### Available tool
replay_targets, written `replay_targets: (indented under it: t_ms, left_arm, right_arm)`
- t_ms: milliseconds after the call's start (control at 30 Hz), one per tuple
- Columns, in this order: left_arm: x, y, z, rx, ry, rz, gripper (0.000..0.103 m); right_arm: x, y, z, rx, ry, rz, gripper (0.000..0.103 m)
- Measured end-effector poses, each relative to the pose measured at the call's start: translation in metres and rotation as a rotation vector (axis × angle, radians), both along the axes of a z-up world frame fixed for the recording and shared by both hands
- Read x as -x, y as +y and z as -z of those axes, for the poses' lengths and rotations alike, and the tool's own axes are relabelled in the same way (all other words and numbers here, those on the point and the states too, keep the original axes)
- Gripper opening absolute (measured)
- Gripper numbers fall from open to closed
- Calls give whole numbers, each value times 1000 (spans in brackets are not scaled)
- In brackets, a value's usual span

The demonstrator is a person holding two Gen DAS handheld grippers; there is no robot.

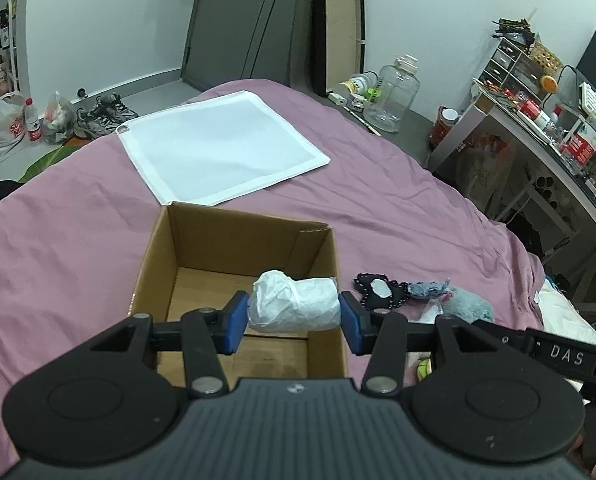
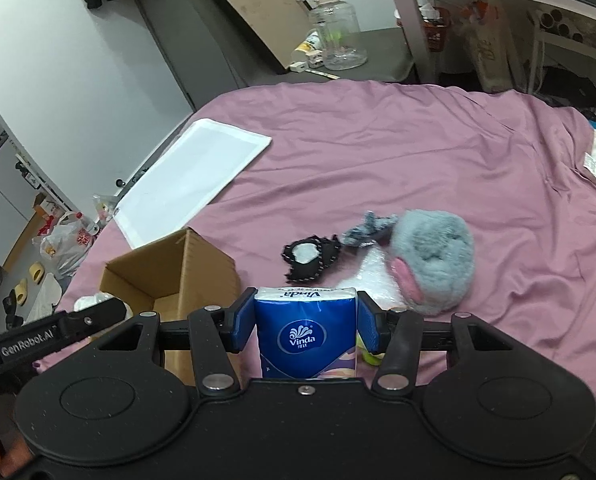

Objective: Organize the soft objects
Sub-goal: 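Carry the tissue ball into the box with left tool while right tool drops the tissue pack in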

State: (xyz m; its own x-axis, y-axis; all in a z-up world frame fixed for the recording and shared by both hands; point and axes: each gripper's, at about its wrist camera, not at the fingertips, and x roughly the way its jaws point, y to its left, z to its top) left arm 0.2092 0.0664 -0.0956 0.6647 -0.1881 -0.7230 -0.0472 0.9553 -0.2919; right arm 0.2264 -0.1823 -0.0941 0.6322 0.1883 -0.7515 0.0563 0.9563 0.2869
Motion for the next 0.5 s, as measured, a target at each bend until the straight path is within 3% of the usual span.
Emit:
replay_targets:
  t_ms: [500]
  left_arm:
    - [-15,30,14,25,37,-72,48]
  right_arm:
    - [-18,47,-3,-33,-9,-69,51]
